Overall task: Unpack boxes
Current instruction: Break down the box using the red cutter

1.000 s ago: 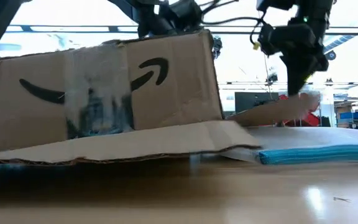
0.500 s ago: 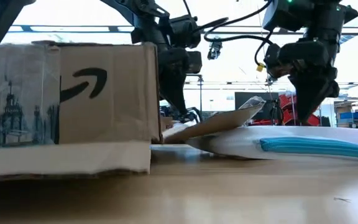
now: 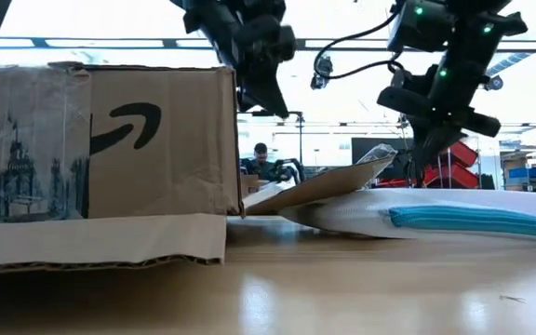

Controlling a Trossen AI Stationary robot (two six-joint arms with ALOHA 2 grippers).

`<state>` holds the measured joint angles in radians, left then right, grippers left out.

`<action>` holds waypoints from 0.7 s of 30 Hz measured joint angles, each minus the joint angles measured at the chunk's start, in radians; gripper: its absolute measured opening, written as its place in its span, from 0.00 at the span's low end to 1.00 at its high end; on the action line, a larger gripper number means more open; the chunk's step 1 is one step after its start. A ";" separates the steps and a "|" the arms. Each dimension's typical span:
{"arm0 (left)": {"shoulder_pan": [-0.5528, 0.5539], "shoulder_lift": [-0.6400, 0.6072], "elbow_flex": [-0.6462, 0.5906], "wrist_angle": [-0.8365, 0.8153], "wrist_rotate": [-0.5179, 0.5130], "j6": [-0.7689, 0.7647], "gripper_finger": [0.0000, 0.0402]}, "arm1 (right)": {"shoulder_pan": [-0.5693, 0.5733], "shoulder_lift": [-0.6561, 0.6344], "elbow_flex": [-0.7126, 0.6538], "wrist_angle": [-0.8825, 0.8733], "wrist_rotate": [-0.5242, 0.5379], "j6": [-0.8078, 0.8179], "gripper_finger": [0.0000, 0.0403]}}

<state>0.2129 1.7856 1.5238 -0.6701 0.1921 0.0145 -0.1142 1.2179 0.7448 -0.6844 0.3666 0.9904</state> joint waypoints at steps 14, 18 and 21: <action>0.004 -0.063 0.000 -0.059 -0.002 0.004 0.00 | -0.315 -0.031 -0.063 0.339 -0.266 -0.203 0.00; 0.004 -0.079 0.000 -0.099 -0.002 0.013 0.00 | -0.374 -0.031 -0.086 0.241 -0.271 -0.135 0.00; 0.004 -0.092 0.000 -0.109 -0.002 0.030 0.00 | -0.395 -0.032 -0.092 0.216 -0.270 -0.126 0.04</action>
<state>0.2169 1.6937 1.5234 -0.7790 0.1905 0.0441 -0.5095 1.1862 0.6533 -0.4687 0.0964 0.8646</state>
